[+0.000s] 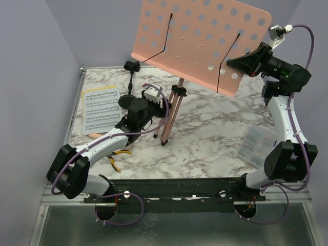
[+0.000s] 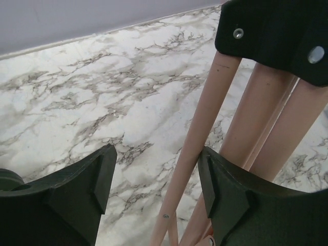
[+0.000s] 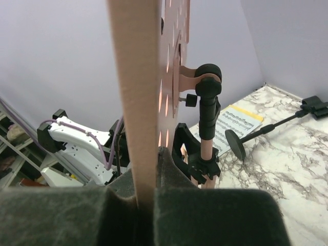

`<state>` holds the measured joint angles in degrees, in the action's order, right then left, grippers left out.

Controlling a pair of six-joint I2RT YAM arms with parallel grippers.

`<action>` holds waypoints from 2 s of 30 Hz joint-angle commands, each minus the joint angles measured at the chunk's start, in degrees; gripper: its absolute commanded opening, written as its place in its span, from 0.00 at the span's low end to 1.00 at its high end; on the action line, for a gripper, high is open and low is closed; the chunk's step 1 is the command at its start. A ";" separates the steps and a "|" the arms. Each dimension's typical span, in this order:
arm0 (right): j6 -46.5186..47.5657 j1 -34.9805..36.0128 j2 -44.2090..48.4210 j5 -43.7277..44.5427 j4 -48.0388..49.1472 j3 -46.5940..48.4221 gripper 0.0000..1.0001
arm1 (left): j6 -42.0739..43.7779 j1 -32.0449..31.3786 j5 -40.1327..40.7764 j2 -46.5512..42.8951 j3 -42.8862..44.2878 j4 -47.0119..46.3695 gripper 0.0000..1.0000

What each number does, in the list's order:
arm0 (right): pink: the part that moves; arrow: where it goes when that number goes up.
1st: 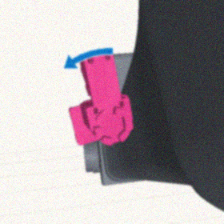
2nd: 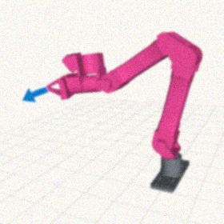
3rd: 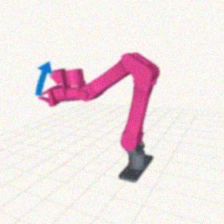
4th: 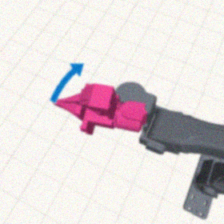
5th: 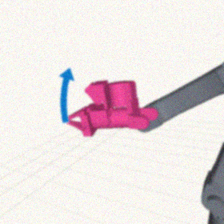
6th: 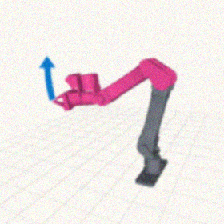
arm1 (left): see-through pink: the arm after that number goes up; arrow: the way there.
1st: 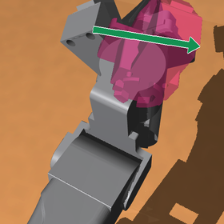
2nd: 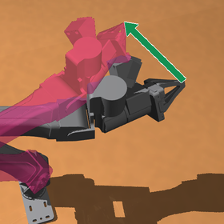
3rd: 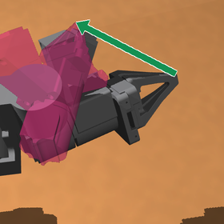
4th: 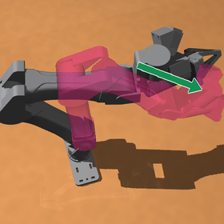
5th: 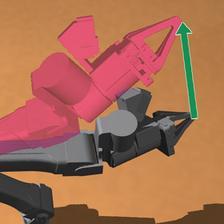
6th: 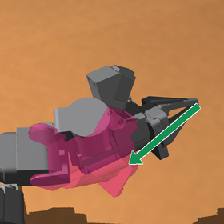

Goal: Set up the instrument practice props

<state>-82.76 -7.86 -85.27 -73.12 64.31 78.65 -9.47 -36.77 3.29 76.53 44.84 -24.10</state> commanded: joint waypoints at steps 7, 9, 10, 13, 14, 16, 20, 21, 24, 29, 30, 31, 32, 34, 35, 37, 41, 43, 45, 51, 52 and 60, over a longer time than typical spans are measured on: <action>9.61 7.77 4.17 -2.44 -9.29 9.15 0.00 | 5.22 -1.61 -3.27 8.51 6.11 -13.68 0.62; 11.92 9.12 4.29 -2.84 -12.53 10.63 0.00 | 6.67 -1.64 -5.26 10.30 6.75 -16.94 0.72; 12.93 9.65 4.53 -2.90 -14.24 10.97 0.00 | 7.58 -1.64 -5.73 11.56 7.81 -17.29 0.78; 15.67 10.44 5.18 -2.90 -17.87 11.06 0.00 | 8.62 -1.73 -6.58 14.46 10.15 -18.21 0.84; 16.27 10.68 5.44 -2.83 -18.71 10.83 0.00 | 9.16 -1.80 -7.15 15.39 10.69 -18.69 0.82; 18.13 11.46 6.05 -2.65 -21.03 10.16 0.00 | 11.56 -1.74 -8.61 16.68 11.70 -18.66 0.74; 25.82 13.47 8.38 -1.08 -30.25 9.17 0.00 | 13.31 -1.73 -10.88 16.41 11.47 -19.75 0.45; 27.03 13.82 8.85 -0.79 -32.06 8.76 0.00 | 13.49 -1.75 -11.22 16.11 11.22 -20.10 0.38; 30.38 13.83 10.25 1.24 -36.14 7.13 0.00 | 13.86 -1.81 -9.41 14.86 10.49 -20.03 0.07; 36.05 13.84 10.35 8.34 -45.57 6.54 0.00 | 12.01 -1.96 -10.56 12.46 7.92 -18.86 0.00; 36.41 13.78 10.31 10.48 -47.41 6.47 0.00 | 11.36 -1.90 -10.58 12.26 7.77 -18.01 0.00; 37.00 13.83 10.23 12.95 -48.93 6.50 0.00 | 10.86 -1.90 -10.73 11.98 7.72 -17.08 0.00; 37.57 13.83 10.07 14.58 -50.87 6.70 0.00 | 10.94 -2.14 -10.38 11.77 7.74 -15.83 0.00; 39.44 13.83 9.55 16.92 -53.73 7.26 0.06 | 11.67 -2.96 -8.27 11.24 7.44 -14.10 0.00; 40.09 13.83 9.33 17.61 -54.81 7.51 0.11 | 12.63 -3.47 -7.51 11.15 7.00 -13.80 0.00; 41.41 13.81 8.80 18.19 -56.91 8.19 0.12 | 14.39 -4.68 -5.61 11.10 6.33 -13.70 0.00; 43.24 13.83 7.88 19.20 -59.36 9.96 0.15 | 14.60 -4.91 -5.22 11.99 6.44 -13.61 0.00; 45.21 13.83 7.72 20.40 -62.24 11.47 0.20 | 15.00 -4.93 -5.16 11.82 6.32 -13.61 0.00; 46.47 13.82 8.03 21.59 -64.06 12.47 0.26 | 14.88 -4.94 -5.45 11.79 6.47 -13.52 0.00; 48.99 13.83 9.20 26.26 -72.21 16.63 0.49 | 14.73 -5.10 -5.12 11.75 7.41 -11.83 0.00; 49.53 13.83 9.58 27.07 -73.52 17.20 0.53 | 14.75 -5.20 -4.95 11.73 7.58 -11.53 0.00; 54.52 13.83 13.46 35.67 -78.35 16.33 0.84 | 15.43 -5.85 -4.10 11.52 8.69 -9.06 0.00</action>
<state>-32.08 5.65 -73.89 -44.49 -8.80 95.61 3.99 -39.55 2.48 89.23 52.47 -37.17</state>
